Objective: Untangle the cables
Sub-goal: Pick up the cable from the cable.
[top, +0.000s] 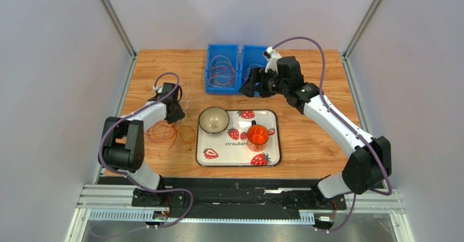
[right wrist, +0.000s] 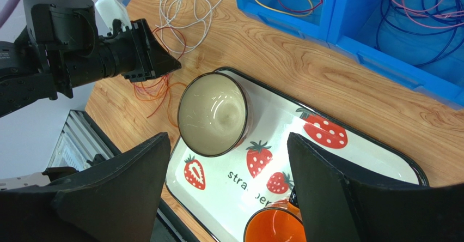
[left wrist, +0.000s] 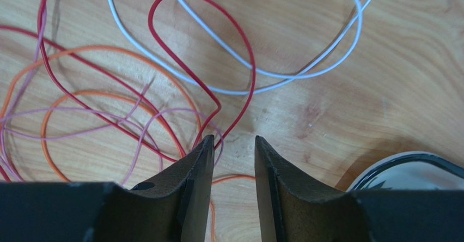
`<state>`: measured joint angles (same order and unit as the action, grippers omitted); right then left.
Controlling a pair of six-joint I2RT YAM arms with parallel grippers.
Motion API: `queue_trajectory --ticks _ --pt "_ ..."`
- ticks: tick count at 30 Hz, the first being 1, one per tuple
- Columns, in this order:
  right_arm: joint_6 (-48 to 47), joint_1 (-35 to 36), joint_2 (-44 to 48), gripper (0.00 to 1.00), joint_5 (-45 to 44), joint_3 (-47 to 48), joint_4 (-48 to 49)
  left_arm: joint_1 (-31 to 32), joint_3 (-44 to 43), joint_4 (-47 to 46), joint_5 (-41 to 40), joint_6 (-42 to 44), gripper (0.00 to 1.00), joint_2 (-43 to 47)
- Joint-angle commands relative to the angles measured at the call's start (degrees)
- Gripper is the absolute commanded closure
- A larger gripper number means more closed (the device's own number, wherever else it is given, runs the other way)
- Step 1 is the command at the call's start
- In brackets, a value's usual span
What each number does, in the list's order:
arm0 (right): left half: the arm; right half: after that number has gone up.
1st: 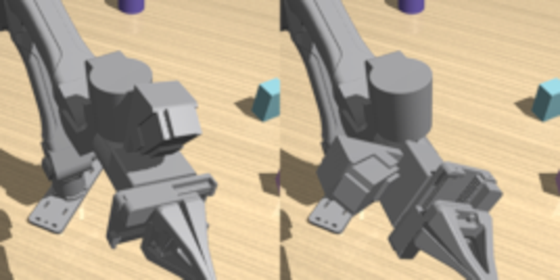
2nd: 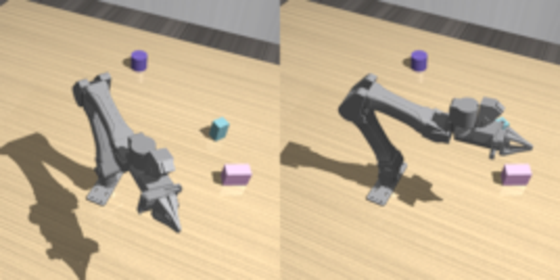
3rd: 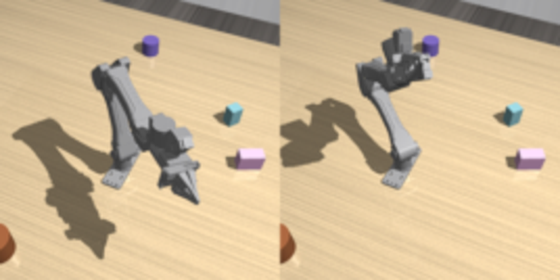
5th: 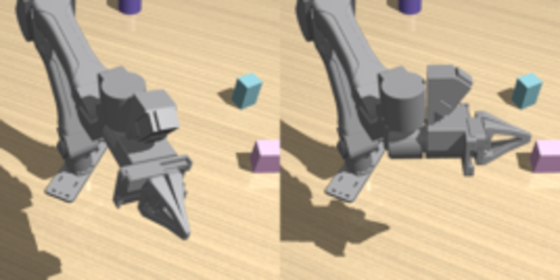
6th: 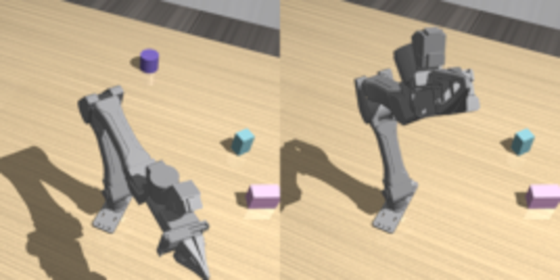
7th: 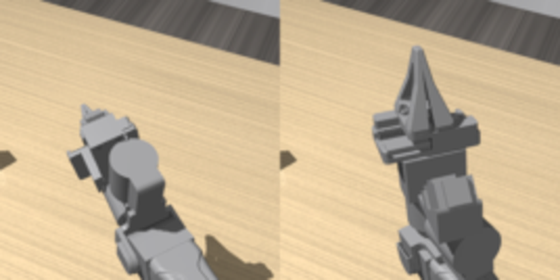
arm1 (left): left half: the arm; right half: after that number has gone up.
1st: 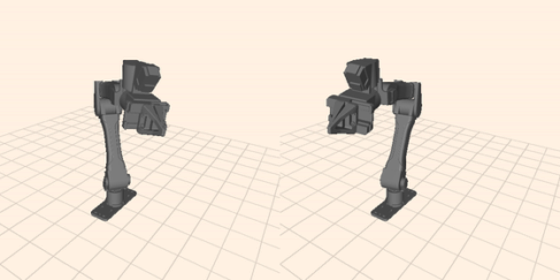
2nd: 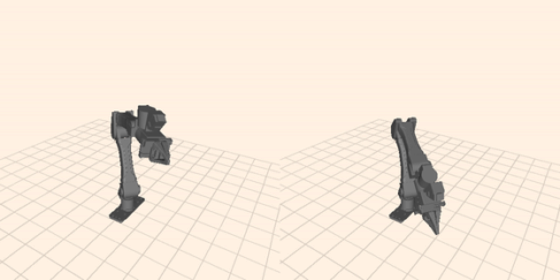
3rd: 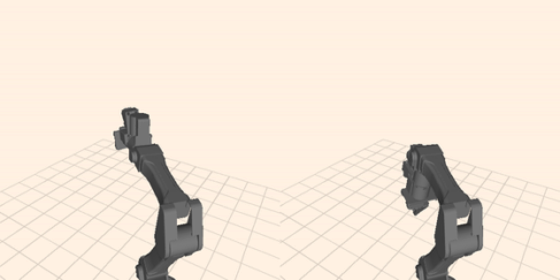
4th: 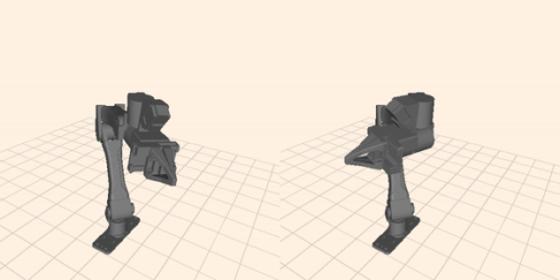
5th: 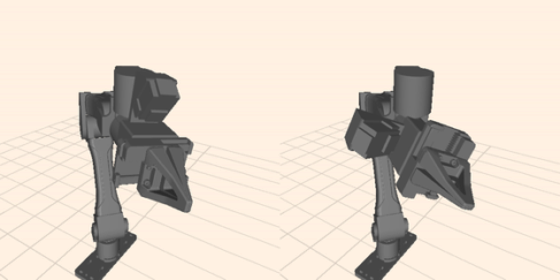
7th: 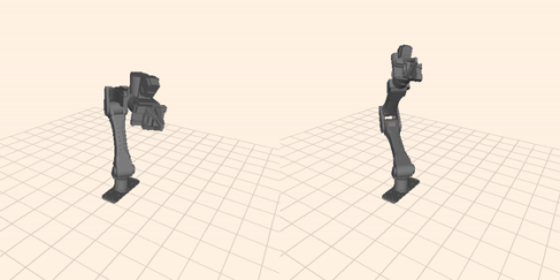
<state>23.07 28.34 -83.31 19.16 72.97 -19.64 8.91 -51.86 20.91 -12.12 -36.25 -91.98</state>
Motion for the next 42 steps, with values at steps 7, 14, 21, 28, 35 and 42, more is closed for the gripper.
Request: queue_trajectory --ticks 7,14,21,28,35,42 --pt "-0.48 0.23 0.43 0.17 0.27 1.56 0.83 1.46 2.99 0.27 -1.24 -1.89 0.60 3.93" --pt "-0.66 0.23 0.87 0.17 0.18 1.74 0.57 2.43 2.90 0.10 -0.62 -2.51 0.71 4.00" --pt "-0.92 0.23 0.96 0.17 0.09 1.91 0.13 2.43 1.58 1.24 -2.38 -2.33 0.83 2.34" --pt "-1.01 0.23 1.04 0.17 0.09 2.61 -0.49 2.43 -0.52 2.90 -3.08 -1.46 1.00 3.04" --pt "-0.66 0.49 1.04 0.17 0.35 4.11 -1.19 2.43 -7.37 10.29 -3.70 -0.75 1.00 9.10" --pt "-0.48 1.81 0.95 0.17 0.00 5.95 -2.33 2.43 -14.75 16.62 -2.12 -0.32 1.00 14.99"
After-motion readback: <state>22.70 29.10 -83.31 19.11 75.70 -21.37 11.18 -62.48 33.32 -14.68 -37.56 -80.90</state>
